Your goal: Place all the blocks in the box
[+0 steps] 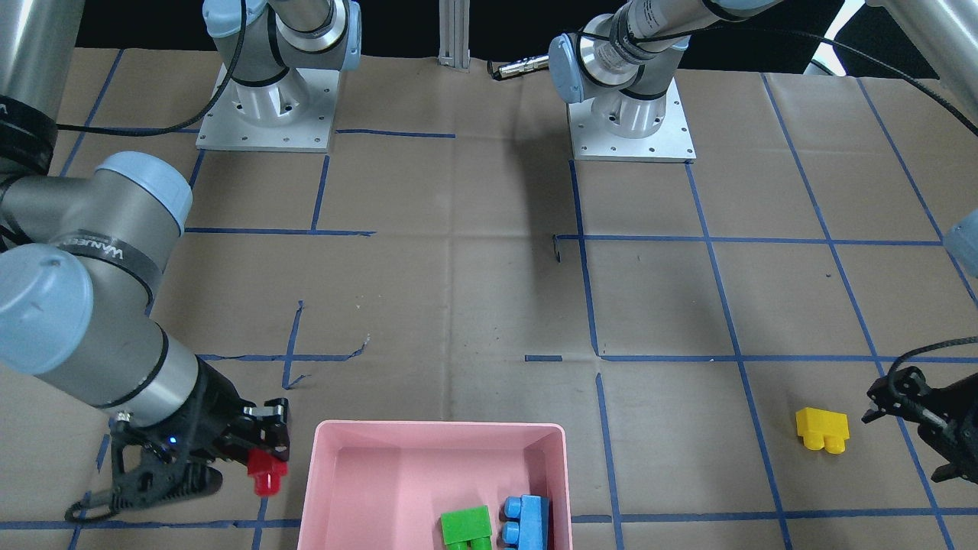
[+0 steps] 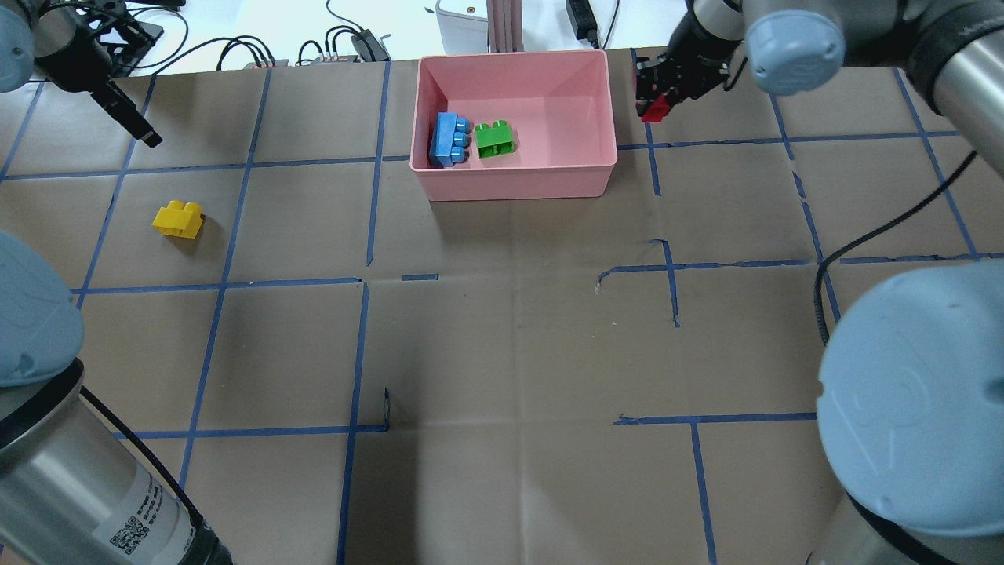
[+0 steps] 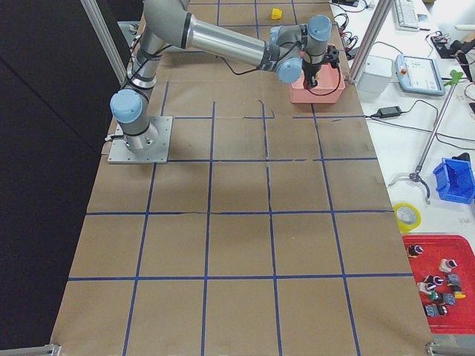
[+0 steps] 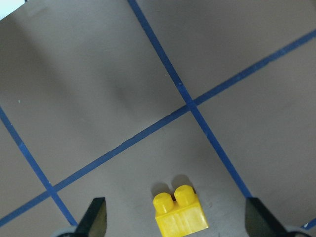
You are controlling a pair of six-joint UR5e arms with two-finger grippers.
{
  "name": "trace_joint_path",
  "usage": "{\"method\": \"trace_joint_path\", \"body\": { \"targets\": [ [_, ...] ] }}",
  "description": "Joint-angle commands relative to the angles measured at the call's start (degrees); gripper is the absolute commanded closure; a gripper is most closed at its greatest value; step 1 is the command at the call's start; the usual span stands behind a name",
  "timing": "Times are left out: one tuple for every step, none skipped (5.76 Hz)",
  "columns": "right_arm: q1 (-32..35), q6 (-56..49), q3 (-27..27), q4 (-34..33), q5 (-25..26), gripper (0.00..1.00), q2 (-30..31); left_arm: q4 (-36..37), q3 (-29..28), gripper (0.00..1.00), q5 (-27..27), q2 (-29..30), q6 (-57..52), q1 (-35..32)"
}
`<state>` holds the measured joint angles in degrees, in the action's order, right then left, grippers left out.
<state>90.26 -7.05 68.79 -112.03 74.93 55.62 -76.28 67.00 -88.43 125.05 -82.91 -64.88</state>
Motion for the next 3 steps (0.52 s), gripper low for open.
{"method": "trace_joint_path", "body": {
  "targets": [
    [6.2,4.4,-15.6,2.9,-0.9,0.92,-11.3,0.6,5.1,0.01,0.5,-1.6,-30.8,3.7],
    [7.6,6.8,-15.0,3.1,-3.1,0.92,-11.7,0.6,6.2,0.02,1.3,-1.6,-43.4,4.4],
    [7.8,8.4,-14.8,3.2,-3.1,0.9,-11.6,0.5,6.6,0.03,3.2,-1.0,-48.6,4.4]
  ]
}}
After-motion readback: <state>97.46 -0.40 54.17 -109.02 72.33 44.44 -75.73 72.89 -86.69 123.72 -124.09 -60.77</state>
